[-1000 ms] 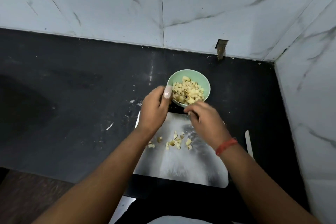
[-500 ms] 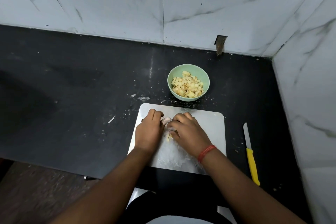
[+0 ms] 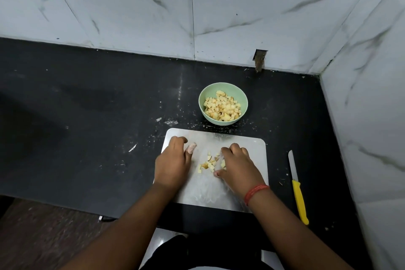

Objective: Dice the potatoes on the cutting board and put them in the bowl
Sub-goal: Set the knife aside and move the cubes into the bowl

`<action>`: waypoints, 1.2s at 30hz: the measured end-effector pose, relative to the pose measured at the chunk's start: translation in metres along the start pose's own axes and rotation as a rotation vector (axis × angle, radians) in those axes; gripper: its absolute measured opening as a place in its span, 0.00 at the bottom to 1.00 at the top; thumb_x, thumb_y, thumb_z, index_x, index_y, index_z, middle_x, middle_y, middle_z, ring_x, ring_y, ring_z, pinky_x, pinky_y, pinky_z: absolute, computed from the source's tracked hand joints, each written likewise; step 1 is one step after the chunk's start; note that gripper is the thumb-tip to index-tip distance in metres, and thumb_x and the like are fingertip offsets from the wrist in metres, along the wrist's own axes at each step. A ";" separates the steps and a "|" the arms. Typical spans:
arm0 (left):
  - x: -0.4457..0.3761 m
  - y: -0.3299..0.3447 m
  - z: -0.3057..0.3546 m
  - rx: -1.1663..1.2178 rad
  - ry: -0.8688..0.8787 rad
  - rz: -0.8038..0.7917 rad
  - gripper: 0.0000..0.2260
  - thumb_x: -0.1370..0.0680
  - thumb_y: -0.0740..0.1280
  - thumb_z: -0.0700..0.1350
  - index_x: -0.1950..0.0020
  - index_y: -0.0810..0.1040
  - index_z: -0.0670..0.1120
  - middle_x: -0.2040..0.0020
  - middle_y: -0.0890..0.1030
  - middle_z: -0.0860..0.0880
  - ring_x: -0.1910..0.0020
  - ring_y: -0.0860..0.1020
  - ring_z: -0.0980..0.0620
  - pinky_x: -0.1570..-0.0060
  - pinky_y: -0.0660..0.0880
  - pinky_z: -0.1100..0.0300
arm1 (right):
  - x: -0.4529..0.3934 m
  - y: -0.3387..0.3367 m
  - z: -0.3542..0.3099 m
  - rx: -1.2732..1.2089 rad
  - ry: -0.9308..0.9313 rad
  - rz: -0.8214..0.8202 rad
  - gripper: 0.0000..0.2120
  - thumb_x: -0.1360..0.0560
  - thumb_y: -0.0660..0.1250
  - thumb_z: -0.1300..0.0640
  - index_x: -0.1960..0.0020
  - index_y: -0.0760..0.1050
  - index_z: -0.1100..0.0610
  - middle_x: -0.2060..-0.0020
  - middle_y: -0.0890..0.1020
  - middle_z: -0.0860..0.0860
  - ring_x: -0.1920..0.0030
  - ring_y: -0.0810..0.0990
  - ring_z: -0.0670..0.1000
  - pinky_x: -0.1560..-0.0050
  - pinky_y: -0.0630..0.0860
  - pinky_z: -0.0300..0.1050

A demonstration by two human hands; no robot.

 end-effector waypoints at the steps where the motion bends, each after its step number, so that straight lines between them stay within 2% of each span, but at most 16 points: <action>1: 0.003 -0.003 -0.005 -0.091 0.001 -0.047 0.17 0.17 0.56 0.56 0.38 0.73 0.46 0.43 0.78 0.49 0.56 0.79 0.45 0.62 0.73 0.52 | -0.001 0.002 -0.003 -0.029 0.003 -0.001 0.26 0.25 0.71 0.49 0.31 0.68 0.53 0.38 0.68 0.49 0.37 0.67 0.52 0.39 0.73 0.46; 4: 0.007 0.002 -0.008 -0.333 0.054 -0.160 0.15 0.17 0.55 0.56 0.41 0.73 0.47 0.44 0.76 0.49 0.58 0.78 0.44 0.67 0.67 0.54 | -0.004 0.007 -0.012 -0.066 -0.048 0.001 0.18 0.23 0.67 0.60 0.34 0.71 0.55 0.41 0.68 0.50 0.38 0.70 0.52 0.40 0.73 0.45; 6: 0.004 0.006 0.000 -0.376 0.074 -0.189 0.17 0.16 0.53 0.58 0.42 0.72 0.47 0.45 0.75 0.49 0.55 0.78 0.44 0.67 0.67 0.53 | -0.007 0.008 -0.016 -0.109 -0.087 0.015 0.16 0.23 0.65 0.63 0.36 0.73 0.55 0.43 0.69 0.50 0.40 0.72 0.52 0.41 0.74 0.46; 10: -0.006 0.006 0.012 -0.209 0.061 -0.184 0.13 0.14 0.56 0.55 0.40 0.73 0.47 0.43 0.76 0.49 0.53 0.77 0.43 0.61 0.69 0.52 | -0.009 0.004 -0.018 -0.093 -0.141 0.009 0.24 0.26 0.71 0.51 0.33 0.70 0.49 0.39 0.69 0.46 0.38 0.66 0.50 0.40 0.73 0.47; 12: -0.006 0.005 0.009 -0.050 0.143 -0.192 0.11 0.16 0.61 0.50 0.36 0.75 0.48 0.42 0.77 0.49 0.50 0.77 0.46 0.55 0.72 0.51 | -0.008 0.004 -0.019 -0.043 -0.175 -0.001 0.25 0.28 0.73 0.48 0.33 0.71 0.46 0.37 0.68 0.43 0.38 0.65 0.50 0.41 0.73 0.47; 15: 0.000 0.009 -0.002 0.013 0.301 -0.274 0.18 0.19 0.66 0.48 0.30 0.76 0.46 0.41 0.76 0.47 0.43 0.76 0.47 0.43 0.71 0.53 | -0.007 0.009 -0.019 -0.011 -0.236 0.075 0.17 0.26 0.71 0.52 0.38 0.75 0.44 0.40 0.71 0.41 0.41 0.67 0.49 0.46 0.75 0.45; 17: 0.005 0.012 -0.007 -0.022 0.356 -0.270 0.20 0.20 0.69 0.48 0.30 0.76 0.45 0.40 0.75 0.46 0.44 0.74 0.47 0.42 0.69 0.56 | -0.006 0.011 -0.015 -0.008 -0.273 0.124 0.13 0.24 0.68 0.58 0.41 0.77 0.46 0.44 0.73 0.42 0.43 0.69 0.49 0.47 0.76 0.45; 19: 0.009 0.014 -0.010 -0.078 0.403 -0.230 0.19 0.22 0.72 0.48 0.33 0.78 0.44 0.41 0.75 0.46 0.45 0.73 0.46 0.44 0.72 0.55 | -0.005 0.011 -0.010 -0.011 -0.295 0.150 0.12 0.24 0.66 0.61 0.43 0.79 0.49 0.46 0.76 0.44 0.44 0.71 0.50 0.47 0.75 0.44; 22: 0.009 0.016 -0.007 -0.087 0.391 -0.212 0.16 0.24 0.74 0.46 0.37 0.80 0.45 0.44 0.74 0.46 0.47 0.73 0.47 0.47 0.73 0.55 | -0.005 0.010 -0.006 0.001 -0.303 0.168 0.10 0.23 0.66 0.60 0.43 0.79 0.51 0.48 0.77 0.47 0.45 0.71 0.50 0.47 0.75 0.44; 25: 0.008 0.020 -0.001 -0.079 0.371 -0.194 0.08 0.23 0.72 0.44 0.45 0.79 0.44 0.50 0.74 0.47 0.52 0.74 0.46 0.53 0.75 0.50 | -0.005 0.008 -0.006 0.002 -0.309 0.170 0.10 0.22 0.66 0.58 0.41 0.79 0.52 0.48 0.77 0.47 0.45 0.72 0.50 0.46 0.74 0.44; 28: 0.008 0.022 0.006 -0.121 0.371 -0.189 0.04 0.21 0.70 0.44 0.51 0.78 0.44 0.54 0.74 0.46 0.56 0.75 0.45 0.58 0.74 0.49 | -0.004 0.005 -0.006 -0.008 -0.317 0.171 0.11 0.22 0.65 0.57 0.41 0.78 0.51 0.47 0.77 0.47 0.45 0.72 0.50 0.45 0.73 0.43; 32: 0.007 0.019 0.008 -0.115 0.340 -0.248 0.03 0.21 0.67 0.41 0.48 0.78 0.43 0.50 0.74 0.46 0.53 0.75 0.45 0.58 0.66 0.55 | -0.007 0.001 -0.001 -0.085 -0.244 0.157 0.09 0.23 0.66 0.58 0.44 0.78 0.52 0.48 0.76 0.47 0.47 0.73 0.49 0.47 0.72 0.41; 36: 0.000 0.014 0.012 -0.025 0.210 -0.284 0.05 0.20 0.68 0.44 0.46 0.78 0.45 0.49 0.74 0.48 0.54 0.76 0.46 0.55 0.71 0.52 | -0.012 -0.006 0.008 -0.237 -0.098 0.125 0.05 0.26 0.69 0.61 0.52 0.79 0.53 0.56 0.77 0.47 0.56 0.77 0.47 0.54 0.75 0.40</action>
Point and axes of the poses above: each hand's wrist, its own x-axis away from the middle knuckle, its own y-axis out of the palm, z = x × y, the point moved 2 cm from there along -x, towards the middle knuckle
